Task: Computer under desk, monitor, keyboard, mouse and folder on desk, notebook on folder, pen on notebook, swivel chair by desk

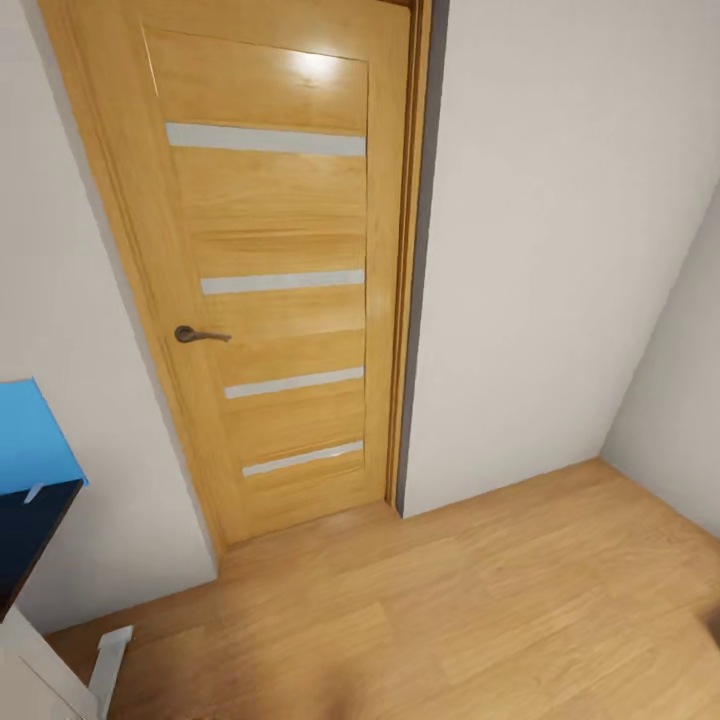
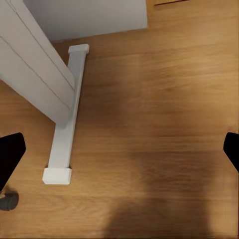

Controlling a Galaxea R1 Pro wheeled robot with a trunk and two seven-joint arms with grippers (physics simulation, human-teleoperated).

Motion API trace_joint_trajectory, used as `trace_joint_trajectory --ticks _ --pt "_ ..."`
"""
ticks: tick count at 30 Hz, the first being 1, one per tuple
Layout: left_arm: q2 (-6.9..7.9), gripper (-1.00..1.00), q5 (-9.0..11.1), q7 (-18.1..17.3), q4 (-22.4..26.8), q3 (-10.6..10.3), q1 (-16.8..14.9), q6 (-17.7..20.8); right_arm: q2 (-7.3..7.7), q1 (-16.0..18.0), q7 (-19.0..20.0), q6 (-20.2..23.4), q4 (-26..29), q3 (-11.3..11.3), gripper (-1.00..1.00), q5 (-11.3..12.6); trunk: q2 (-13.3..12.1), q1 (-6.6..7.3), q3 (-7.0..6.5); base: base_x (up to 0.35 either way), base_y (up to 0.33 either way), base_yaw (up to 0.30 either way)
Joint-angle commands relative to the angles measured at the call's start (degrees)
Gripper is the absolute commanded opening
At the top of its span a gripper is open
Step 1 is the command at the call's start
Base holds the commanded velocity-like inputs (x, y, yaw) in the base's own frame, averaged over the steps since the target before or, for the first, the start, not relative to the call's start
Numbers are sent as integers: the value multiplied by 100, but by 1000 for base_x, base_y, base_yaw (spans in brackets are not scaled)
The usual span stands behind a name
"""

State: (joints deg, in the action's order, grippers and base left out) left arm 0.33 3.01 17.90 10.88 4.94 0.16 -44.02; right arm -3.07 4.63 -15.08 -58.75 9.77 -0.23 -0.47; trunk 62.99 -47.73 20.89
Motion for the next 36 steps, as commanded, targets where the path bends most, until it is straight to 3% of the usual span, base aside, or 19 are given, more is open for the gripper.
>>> trace_joint_trajectory --ticks 1,7,36 --pt "-9 100 20 -19 13 -6 2 8 -1 3 -12 -20 -4 0 100 -6 3 -2 5 87 -58 285" --pt "-6 100 -47 -16 19 -123 2 41 -12 3 -12 -37 -18 12 100 -6 3 -2 5 25 -17 285" --pt "-6 100 -55 -15 17 -178 2 44 -18 3 -12 -75 -33 14 100 -6 3 -2 5 -61 -52 285"
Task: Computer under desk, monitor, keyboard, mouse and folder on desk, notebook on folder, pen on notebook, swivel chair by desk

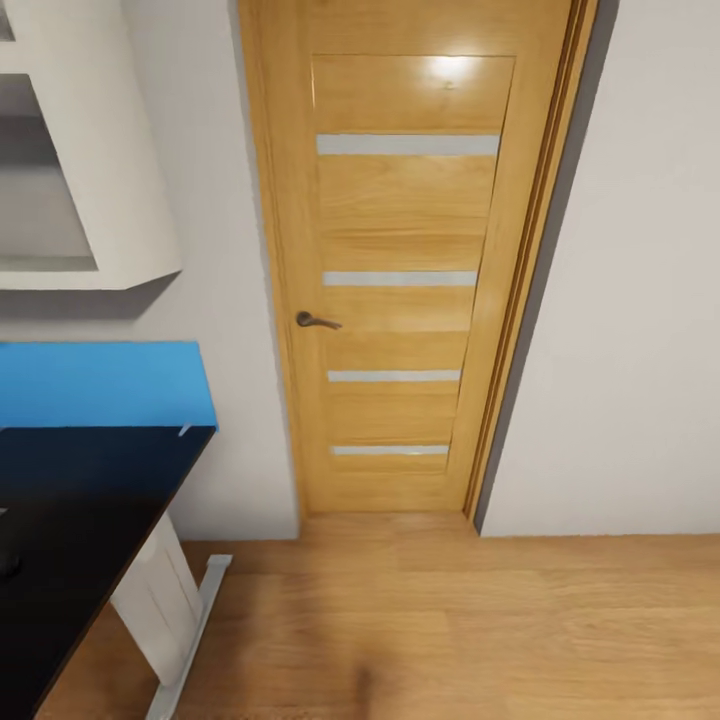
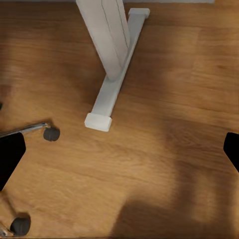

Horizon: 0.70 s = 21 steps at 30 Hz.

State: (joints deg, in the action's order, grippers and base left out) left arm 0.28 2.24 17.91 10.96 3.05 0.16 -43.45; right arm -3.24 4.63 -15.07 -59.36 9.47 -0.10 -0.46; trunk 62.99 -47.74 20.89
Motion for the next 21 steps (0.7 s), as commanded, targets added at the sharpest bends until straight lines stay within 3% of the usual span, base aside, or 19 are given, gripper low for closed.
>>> trace_joint_trajectory --ticks 1,13,21 --pt "-1 100 22 -15 9 11 2 -12 -1 3 -14 -14 -1 1 100 -7 4 0 5 -4 -4 285" --pt "-1 100 31 -15 7 19 2 -15 -2 3 -14 -14 -3 1 100 -7 4 0 5 -1 -1 286" --pt "2 100 31 -15 5 27 2 20 -4 3 -14 -14 -5 1 100 -7 4 0 5 0 -222 285"
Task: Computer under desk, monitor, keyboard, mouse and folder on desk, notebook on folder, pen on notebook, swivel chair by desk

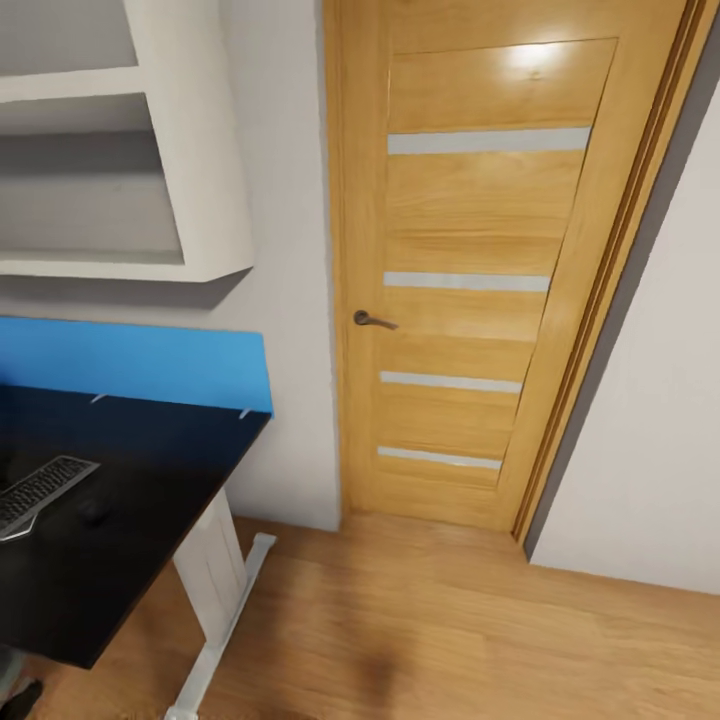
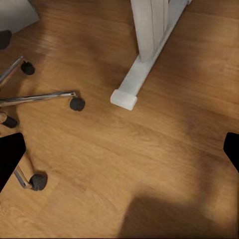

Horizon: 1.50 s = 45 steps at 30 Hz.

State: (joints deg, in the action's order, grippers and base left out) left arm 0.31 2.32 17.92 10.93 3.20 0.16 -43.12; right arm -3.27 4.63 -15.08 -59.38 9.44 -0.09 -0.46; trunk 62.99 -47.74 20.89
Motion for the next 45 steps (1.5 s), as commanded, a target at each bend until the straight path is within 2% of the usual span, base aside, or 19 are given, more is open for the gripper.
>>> trace_joint_trajectory --ticks 1,14,34,38,40,45 --pt "1 100 23 -16 10 13 2 -13 -1 3 -13 -12 -3 1 100 -6 4 0 5 0 -166 285" --pt "3 100 23 -16 11 7 2 -12 1 3 -4 -12 4 1 100 -15 4 0 10 0 -24 284" --pt "-4 100 23 -16 6 5 2 -12 2 3 -4 -20 12 9 100 -19 4 0 94 0 0 247" --pt "-5 100 23 -16 6 1 2 -12 2 3 -7 -21 19 9 100 -56 4 0 105 0 0 269" --pt "-5 100 23 -16 6 -3 2 -12 2 3 -12 -27 23 2 100 -187 4 0 109 0 0 273" --pt "-5 100 23 -16 6 -4 2 -12 2 3 -13 -33 23 8 100 -220 4 0 120 0 -4 275"
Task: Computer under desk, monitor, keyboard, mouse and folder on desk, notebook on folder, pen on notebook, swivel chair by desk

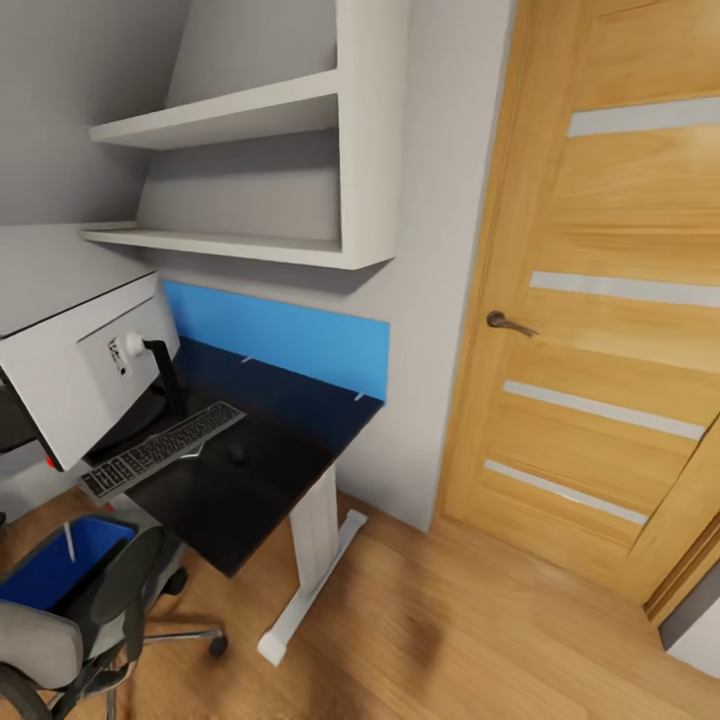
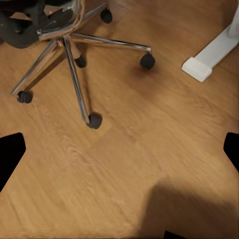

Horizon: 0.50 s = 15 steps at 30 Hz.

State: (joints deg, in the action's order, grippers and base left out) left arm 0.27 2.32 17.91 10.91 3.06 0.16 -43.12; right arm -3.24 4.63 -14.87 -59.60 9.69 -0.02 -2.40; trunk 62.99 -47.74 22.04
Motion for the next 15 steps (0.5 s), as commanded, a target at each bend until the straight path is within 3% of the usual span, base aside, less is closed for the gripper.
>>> trace_joint_trajectory --ticks 1,15 --pt "-1 100 23 -15 8 12 2 -12 -1 3 -33 -13 -2 1 100 -29 4 0 7 0 -73 276" --pt "-1 100 23 -15 8 19 2 -12 -1 3 -33 -16 -3 2 100 -33 4 0 38 0 -215 277"
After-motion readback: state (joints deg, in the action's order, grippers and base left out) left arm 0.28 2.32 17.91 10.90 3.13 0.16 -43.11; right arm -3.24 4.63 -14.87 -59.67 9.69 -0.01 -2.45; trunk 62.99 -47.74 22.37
